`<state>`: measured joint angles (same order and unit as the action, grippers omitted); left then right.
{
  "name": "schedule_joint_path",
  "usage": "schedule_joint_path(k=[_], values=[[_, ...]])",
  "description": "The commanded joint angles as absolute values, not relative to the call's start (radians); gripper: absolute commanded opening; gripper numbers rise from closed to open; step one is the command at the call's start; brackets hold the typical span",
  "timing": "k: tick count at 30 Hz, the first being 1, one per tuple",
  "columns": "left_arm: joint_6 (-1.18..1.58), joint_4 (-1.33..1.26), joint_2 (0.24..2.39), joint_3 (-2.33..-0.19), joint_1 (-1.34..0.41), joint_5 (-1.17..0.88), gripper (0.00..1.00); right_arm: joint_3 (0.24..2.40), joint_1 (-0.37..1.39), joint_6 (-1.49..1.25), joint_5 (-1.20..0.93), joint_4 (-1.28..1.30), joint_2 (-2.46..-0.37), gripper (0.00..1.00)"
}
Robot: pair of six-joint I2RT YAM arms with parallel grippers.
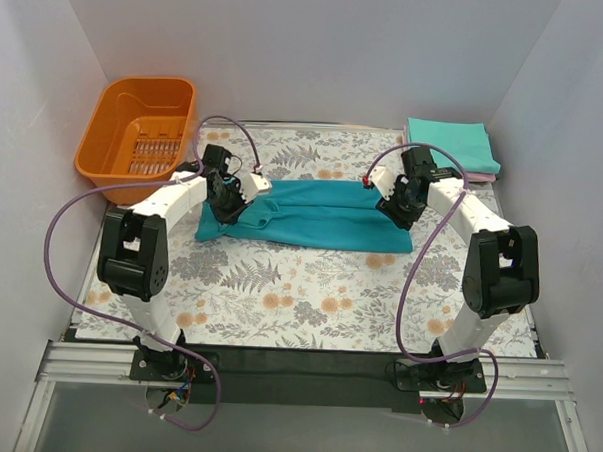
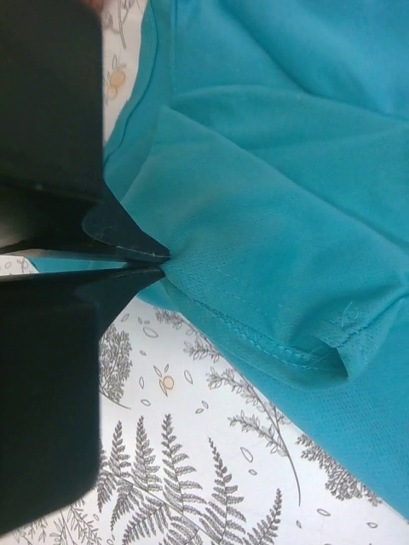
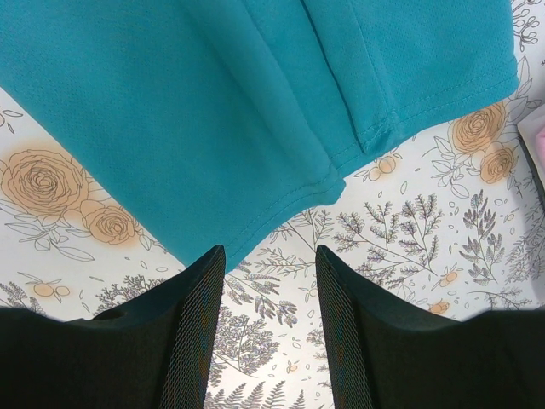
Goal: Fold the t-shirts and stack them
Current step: Fold the tshirt
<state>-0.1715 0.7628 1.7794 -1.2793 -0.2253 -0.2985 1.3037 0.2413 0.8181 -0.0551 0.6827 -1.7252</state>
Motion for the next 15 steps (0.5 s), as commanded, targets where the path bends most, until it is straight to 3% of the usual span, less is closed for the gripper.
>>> schedule_joint_path(k=[1, 7, 15], values=[[-0.198, 0.810, 1.792, -1.350, -0.207, -0.319, 0.06, 1.296, 0.235, 0.828, -0.063, 0.695, -1.724, 0.46], [-0.218, 0.856, 1.835, -1.378, -0.207, -0.336, 0.20, 1.302, 0.236, 0.828, -0.064, 0.695, -1.729, 0.46], [-0.222, 0.839, 1.830, -1.325, -0.207, -0.341, 0.22, 1.281, 0.235, 0.833, -0.063, 0.695, -1.717, 0.46]])
